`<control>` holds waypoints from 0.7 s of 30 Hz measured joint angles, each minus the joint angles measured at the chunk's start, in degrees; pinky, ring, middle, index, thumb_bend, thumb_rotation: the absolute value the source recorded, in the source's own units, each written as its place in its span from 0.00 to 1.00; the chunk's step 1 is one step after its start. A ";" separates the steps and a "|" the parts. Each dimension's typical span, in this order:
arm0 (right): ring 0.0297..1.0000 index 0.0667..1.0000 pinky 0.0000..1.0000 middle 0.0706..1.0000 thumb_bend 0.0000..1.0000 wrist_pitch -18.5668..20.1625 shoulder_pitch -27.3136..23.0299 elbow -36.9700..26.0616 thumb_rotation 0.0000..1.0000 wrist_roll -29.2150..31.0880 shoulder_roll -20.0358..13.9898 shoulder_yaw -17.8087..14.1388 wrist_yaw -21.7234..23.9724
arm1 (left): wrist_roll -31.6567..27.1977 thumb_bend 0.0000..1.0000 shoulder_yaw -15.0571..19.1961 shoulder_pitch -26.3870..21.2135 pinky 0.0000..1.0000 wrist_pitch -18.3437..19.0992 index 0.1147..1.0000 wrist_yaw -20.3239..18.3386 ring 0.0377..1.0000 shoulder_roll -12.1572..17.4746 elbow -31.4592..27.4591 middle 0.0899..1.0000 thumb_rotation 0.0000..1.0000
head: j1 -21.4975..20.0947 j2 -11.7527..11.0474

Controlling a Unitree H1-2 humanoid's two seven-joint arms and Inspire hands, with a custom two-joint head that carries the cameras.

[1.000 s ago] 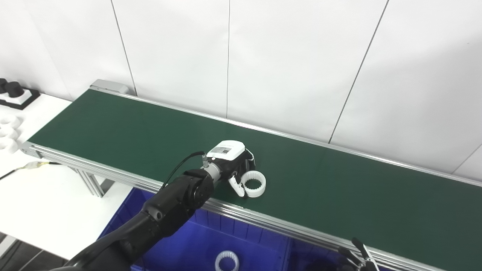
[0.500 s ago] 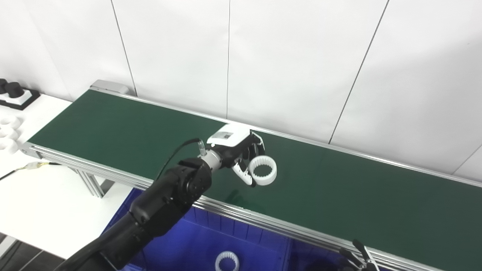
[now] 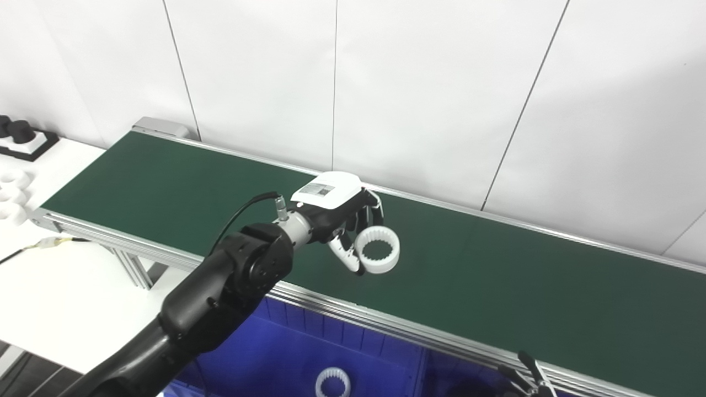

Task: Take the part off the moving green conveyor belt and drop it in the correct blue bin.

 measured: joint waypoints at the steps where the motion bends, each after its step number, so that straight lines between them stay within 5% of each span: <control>1: 0.72 0.90 0.65 0.76 0.40 0.00 0.02 0.00 0.64 0.00 0.00 -0.01 0.00 | 0.00 0.50 -0.02 0.58 0.66 0.00 0.36 -0.96 0.49 0.34 -0.81 0.44 0.00 | 0.00 0.18; 6: 0.73 0.91 0.66 0.77 0.40 0.07 0.10 -0.78 0.64 0.01 -0.06 -0.08 0.03 | -0.37 0.50 0.69 4.20 0.56 -0.13 0.39 -2.26 0.45 1.61 -2.19 0.45 0.00 | 0.18 2.11; 21: 0.74 0.91 0.68 0.77 0.41 2.44 0.32 -4.37 0.64 2.19 -1.54 -0.80 1.32 | -1.33 0.50 3.21 15.89 0.57 -0.21 0.42 1.81 0.45 -0.48 -2.30 0.44 0.00 | 2.02 5.28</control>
